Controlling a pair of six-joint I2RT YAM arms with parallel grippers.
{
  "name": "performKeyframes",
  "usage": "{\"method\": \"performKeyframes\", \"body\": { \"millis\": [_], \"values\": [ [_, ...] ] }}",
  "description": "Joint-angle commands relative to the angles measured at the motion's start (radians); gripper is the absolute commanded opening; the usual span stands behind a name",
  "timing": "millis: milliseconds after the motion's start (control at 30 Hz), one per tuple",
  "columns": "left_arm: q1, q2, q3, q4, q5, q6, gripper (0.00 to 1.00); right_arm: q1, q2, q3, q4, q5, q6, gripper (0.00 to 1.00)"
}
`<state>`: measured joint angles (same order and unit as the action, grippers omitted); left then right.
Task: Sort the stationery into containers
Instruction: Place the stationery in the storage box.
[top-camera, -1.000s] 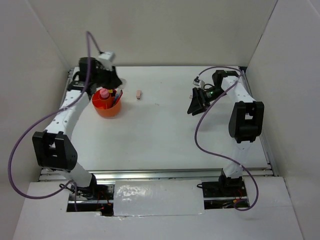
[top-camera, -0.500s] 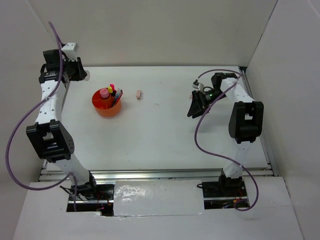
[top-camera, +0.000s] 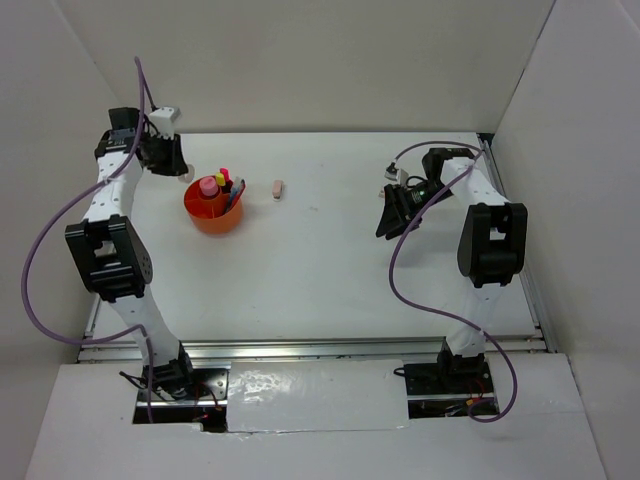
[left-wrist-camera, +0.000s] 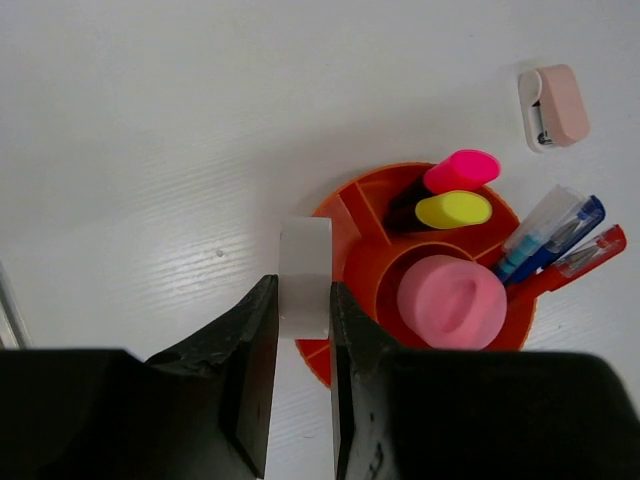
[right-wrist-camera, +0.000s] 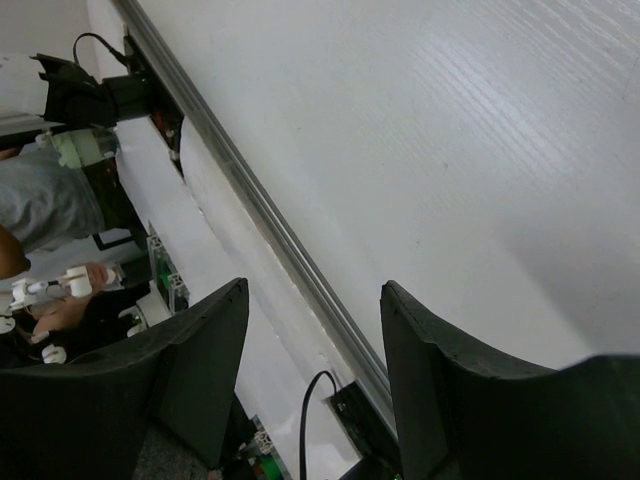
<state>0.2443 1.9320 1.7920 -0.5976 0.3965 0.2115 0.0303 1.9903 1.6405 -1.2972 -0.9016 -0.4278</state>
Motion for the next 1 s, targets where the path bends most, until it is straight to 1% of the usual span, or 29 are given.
{"method": "performKeyframes", "body": {
  "millis": [0,167,300,500,600,667,700,733,767,800,833,933,967],
  "values": [
    [-0.031,0.018,0.046,-0.002,0.041,0.032,0.08,0.0,-0.047,0.004,-0.01,-0.003,-0.017,0.62],
    [-0.053,0.031,0.02,-0.004,0.03,0.034,0.1,-0.006,-0.047,0.007,-0.011,0.004,-0.023,0.62],
    [-0.05,0.047,0.007,-0.008,0.008,0.031,0.1,-0.01,-0.048,0.001,-0.011,0.004,-0.023,0.62],
    [-0.054,0.028,-0.029,0.007,-0.021,0.029,0.13,-0.01,-0.048,0.005,-0.011,0.004,-0.023,0.62],
    [-0.056,0.022,-0.042,0.004,-0.028,0.034,0.24,-0.012,-0.045,0.01,-0.01,0.004,-0.02,0.63],
    [-0.057,0.015,-0.046,0.002,-0.028,0.034,0.33,-0.012,-0.051,0.01,0.001,0.012,-0.014,0.63],
    [-0.056,0.009,-0.048,0.002,-0.024,0.032,0.4,-0.012,-0.051,0.01,0.006,0.015,-0.005,0.63],
    [-0.053,0.002,-0.049,0.004,-0.021,0.029,0.56,-0.01,-0.056,0.01,0.012,0.02,0.001,0.63],
    [-0.048,-0.005,-0.049,0.019,0.001,0.025,0.68,-0.013,-0.058,0.009,0.018,0.024,0.004,0.63],
    [-0.043,-0.025,-0.054,0.028,0.01,0.006,0.74,-0.012,-0.062,0.008,0.025,0.033,0.014,0.63],
    [-0.04,-0.034,-0.054,0.044,0.019,-0.001,0.99,-0.013,-0.068,0.008,0.035,0.039,0.02,0.63],
    [-0.028,-0.083,-0.03,0.084,0.03,-0.047,0.99,-0.024,-0.103,0.004,0.11,0.104,0.084,0.63],
    [-0.03,-0.114,-0.019,0.123,-0.007,-0.091,0.99,-0.023,-0.119,0.002,0.186,0.137,0.137,0.63]
  ]
}}
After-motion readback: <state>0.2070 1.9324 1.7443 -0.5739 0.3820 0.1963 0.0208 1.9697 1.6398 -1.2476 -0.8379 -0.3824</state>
